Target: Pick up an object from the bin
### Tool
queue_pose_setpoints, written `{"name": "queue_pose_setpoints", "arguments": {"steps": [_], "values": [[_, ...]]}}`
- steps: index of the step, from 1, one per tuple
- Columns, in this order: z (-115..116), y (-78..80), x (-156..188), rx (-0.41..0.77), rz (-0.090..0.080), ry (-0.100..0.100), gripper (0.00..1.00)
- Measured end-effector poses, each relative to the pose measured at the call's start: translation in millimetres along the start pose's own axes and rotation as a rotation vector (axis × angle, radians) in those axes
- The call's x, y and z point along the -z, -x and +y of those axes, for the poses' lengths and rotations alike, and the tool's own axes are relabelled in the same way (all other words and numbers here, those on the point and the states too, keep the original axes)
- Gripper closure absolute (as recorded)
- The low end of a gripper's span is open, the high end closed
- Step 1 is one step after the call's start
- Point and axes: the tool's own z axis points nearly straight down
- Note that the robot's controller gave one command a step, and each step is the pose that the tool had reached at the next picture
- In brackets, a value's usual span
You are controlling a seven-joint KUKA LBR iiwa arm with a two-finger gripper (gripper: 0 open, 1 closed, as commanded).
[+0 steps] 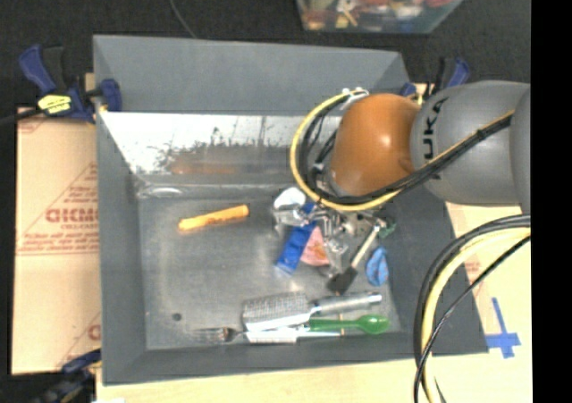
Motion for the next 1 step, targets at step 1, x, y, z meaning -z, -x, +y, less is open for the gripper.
{"name": "queue_pose_setpoints", "arguments": {"steps": [1], "values": [[6.9,12.4,0.9,-0.034,0.0,0.004,1.0]]}}
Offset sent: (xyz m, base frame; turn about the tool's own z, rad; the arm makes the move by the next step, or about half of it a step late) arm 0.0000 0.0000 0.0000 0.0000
